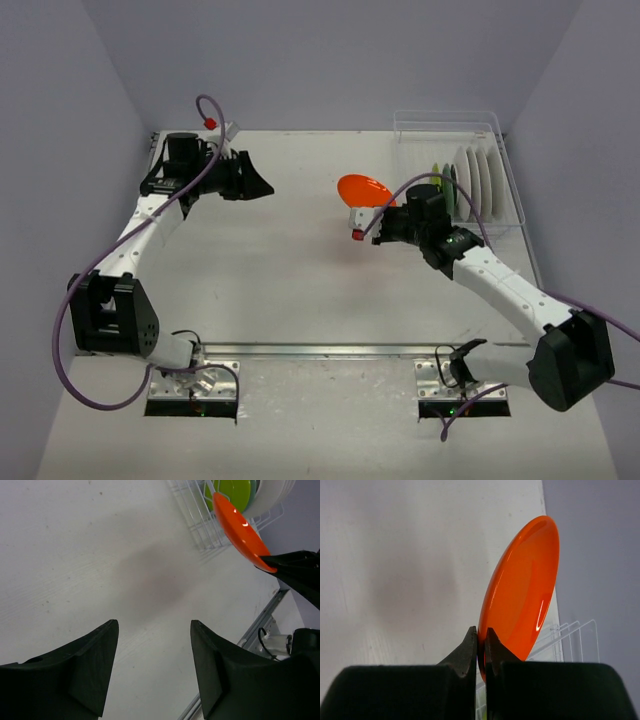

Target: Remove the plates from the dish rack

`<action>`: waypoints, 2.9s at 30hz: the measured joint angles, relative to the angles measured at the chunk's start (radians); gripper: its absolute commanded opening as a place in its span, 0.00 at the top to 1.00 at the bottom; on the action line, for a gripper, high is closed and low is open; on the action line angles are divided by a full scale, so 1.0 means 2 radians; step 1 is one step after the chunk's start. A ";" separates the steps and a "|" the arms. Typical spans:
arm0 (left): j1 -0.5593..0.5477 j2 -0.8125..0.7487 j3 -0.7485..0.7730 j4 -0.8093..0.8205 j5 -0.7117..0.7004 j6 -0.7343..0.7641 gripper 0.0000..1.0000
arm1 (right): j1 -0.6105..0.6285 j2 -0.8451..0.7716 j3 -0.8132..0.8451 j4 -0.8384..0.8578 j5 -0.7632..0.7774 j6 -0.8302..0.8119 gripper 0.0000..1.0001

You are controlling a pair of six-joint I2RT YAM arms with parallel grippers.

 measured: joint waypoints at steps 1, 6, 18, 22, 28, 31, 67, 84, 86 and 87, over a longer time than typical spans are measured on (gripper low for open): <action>-0.012 0.004 0.000 -0.006 -0.002 0.007 0.44 | 0.001 -0.005 -0.028 0.016 0.005 -0.024 1.00; -0.068 0.025 0.000 -0.023 -0.018 0.030 0.43 | 0.018 -0.018 -0.107 0.060 0.015 -0.120 1.00; -0.142 0.054 0.033 -0.033 -0.086 0.051 0.45 | 0.070 -0.051 -0.197 0.200 0.018 -0.272 1.00; -0.151 0.072 0.046 -0.033 -0.091 0.051 0.46 | 0.074 -0.051 -0.219 0.213 0.019 -0.302 1.00; -0.154 0.085 0.046 -0.038 -0.094 0.051 0.48 | 0.076 -0.054 -0.238 0.237 0.018 -0.335 1.00; -0.159 0.093 0.046 -0.039 -0.093 0.050 0.49 | 0.080 -0.054 -0.241 0.248 0.017 -0.345 1.00; -0.010 0.123 0.007 0.015 0.004 -0.033 1.00 | 0.093 -0.039 -0.289 0.395 0.014 -0.327 0.01; 0.188 0.329 0.205 0.046 -0.152 -0.096 1.00 | 0.084 -0.024 -0.039 0.147 0.163 0.016 0.01; 0.188 0.346 0.222 0.048 -0.158 -0.101 1.00 | 0.079 -0.016 -0.024 0.118 0.166 0.050 0.01; 0.188 0.356 0.231 0.048 -0.162 -0.104 1.00 | 0.077 -0.011 -0.018 0.103 0.167 0.065 0.01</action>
